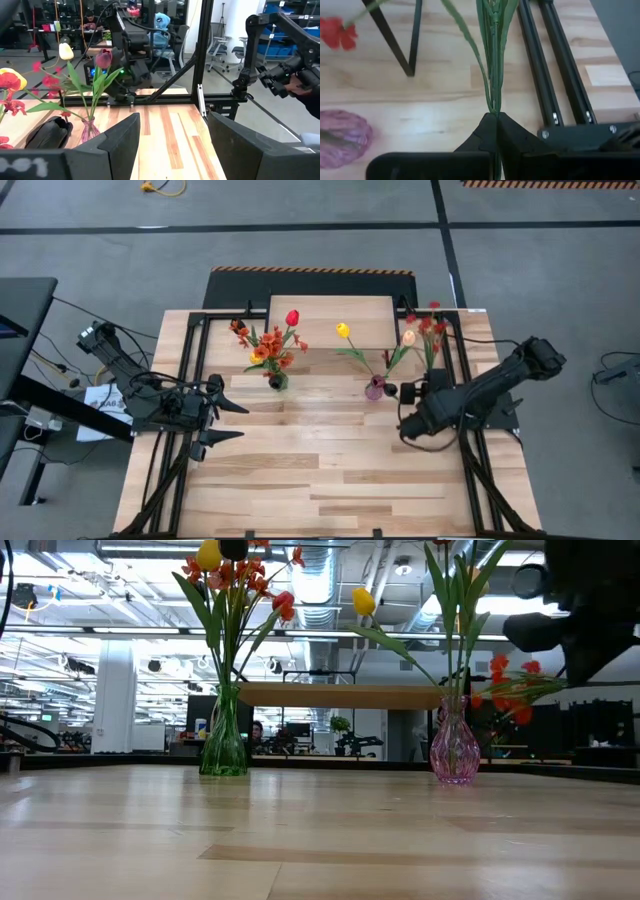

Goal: Pick and place flowers into a vace then onto a shelf
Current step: Put the orange flowers into the purple vase

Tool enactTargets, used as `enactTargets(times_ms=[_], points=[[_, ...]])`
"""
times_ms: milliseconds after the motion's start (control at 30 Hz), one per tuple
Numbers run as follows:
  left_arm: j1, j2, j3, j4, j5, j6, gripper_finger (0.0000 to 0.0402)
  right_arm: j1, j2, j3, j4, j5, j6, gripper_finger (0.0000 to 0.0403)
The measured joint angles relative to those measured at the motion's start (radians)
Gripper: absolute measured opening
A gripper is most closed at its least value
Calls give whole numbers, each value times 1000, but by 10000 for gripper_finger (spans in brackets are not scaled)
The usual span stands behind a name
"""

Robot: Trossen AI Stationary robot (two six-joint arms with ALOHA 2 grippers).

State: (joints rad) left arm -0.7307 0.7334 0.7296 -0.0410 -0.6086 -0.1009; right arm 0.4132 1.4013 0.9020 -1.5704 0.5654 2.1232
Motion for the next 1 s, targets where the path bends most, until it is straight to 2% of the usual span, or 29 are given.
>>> enactTargets(times_ms=[267, 700, 1000], points=[[0, 0, 0, -2, 1, 0, 224, -134, -92, 0, -1, 91, -133, 0], [0, 0, 0, -3, 1, 0, 224, -397, -376, 0, -1, 206, -413, 0], [0, 0, 0, -3, 0, 0, 224, -474, -480, 40, 1, 287, -535, 0]])
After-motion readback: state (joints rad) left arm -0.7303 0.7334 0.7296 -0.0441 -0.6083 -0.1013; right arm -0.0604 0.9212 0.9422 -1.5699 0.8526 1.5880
